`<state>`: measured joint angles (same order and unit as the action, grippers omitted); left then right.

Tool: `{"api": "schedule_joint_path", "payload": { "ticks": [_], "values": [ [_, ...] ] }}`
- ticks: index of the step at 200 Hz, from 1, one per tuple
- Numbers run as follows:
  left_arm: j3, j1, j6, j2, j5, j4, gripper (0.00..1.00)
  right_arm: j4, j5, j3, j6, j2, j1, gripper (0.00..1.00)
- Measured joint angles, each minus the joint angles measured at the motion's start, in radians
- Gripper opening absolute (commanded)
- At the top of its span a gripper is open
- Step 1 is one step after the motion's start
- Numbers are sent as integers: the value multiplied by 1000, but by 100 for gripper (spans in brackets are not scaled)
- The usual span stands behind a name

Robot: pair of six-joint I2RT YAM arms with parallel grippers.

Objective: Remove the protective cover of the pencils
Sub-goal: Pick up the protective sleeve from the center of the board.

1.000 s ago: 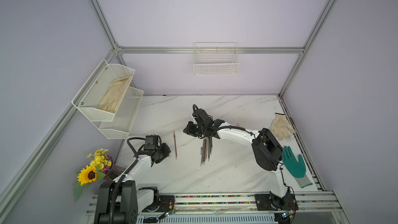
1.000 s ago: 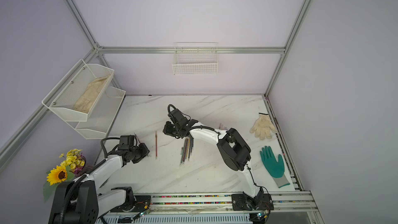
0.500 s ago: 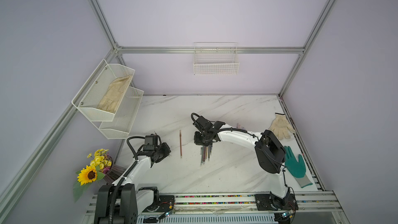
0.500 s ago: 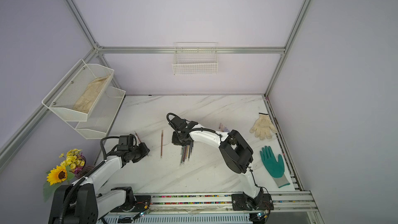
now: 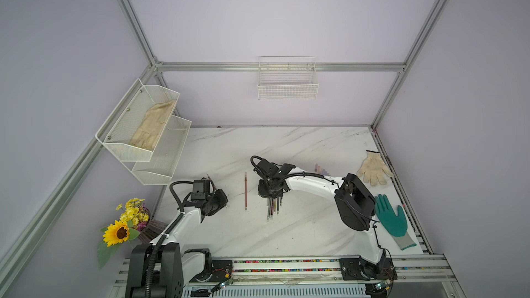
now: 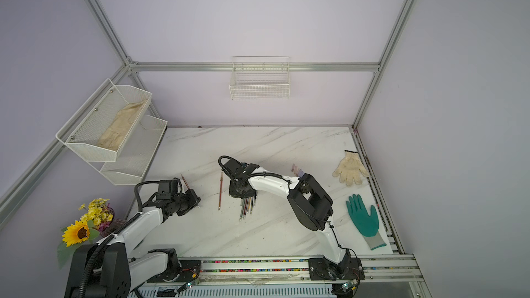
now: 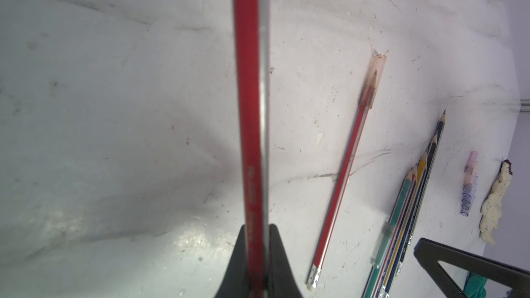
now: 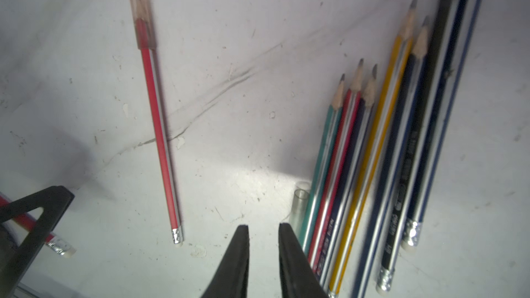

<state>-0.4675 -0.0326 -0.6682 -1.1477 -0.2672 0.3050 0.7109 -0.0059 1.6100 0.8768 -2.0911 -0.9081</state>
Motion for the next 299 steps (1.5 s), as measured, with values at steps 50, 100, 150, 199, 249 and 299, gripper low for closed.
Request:
{"api": "schedule_joint_path", "payload": {
  "ticks": [50,100,150,199,249,299],
  "values": [
    [0,0,0,0,-12,-3,0,15,3,0,9,-30,-3,22],
    [0,0,0,0,-14,-5,0,20,18,0,23,-30,-3,22],
    [0,0,0,0,-14,-5,0,21,17,-1,31,-30,-3,22],
    [0,0,0,0,-14,-5,0,21,17,-6,36,-30,-3,22],
    [0,0,0,-15,-17,-13,0,22,15,-19,44,-30,-3,22],
    [0,0,0,-18,-21,-13,0,17,11,-19,47,-30,-3,20]
  ]
}}
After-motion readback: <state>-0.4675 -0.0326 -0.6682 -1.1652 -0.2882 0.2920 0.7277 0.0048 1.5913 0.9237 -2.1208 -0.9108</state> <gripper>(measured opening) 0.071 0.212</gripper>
